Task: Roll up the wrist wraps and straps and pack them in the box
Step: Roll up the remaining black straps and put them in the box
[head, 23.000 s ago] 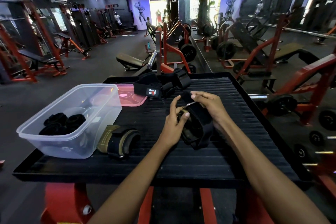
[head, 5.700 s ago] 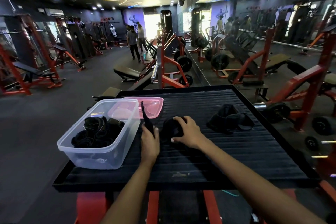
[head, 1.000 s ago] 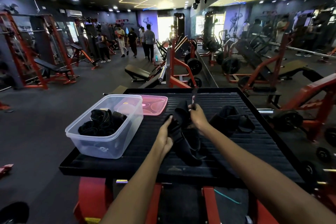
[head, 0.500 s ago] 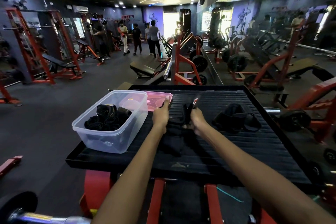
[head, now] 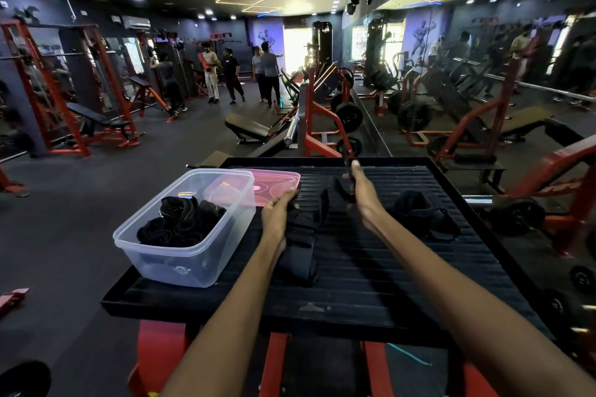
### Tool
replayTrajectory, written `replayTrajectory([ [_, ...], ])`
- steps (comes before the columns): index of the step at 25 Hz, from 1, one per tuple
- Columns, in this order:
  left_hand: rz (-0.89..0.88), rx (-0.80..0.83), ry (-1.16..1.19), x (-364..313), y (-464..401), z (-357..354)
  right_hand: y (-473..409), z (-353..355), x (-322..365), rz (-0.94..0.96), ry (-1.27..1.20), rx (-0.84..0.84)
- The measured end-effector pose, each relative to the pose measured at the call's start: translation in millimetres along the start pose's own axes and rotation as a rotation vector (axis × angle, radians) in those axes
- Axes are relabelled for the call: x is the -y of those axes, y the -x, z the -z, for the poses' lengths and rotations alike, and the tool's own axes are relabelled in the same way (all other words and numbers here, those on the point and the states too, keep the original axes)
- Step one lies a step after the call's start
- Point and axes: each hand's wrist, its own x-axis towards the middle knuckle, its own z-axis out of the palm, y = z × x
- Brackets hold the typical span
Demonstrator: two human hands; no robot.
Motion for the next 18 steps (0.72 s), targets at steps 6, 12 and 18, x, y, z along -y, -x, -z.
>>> replayTrajectory([
  [6, -0.133, -0.001, 0.139, 5, -4, 2, 2, -7, 18, 0.135, 0.004, 0.058],
  [12, -0.161, -0.044, 0.189, -1, -2, -3, 3, -25, 32, 0.517, 0.436, -0.046],
  [18, -0.091, 0.069, 0.314, -2, -8, 0, -14, -31, 31, 0.281, 0.524, 0.152],
])
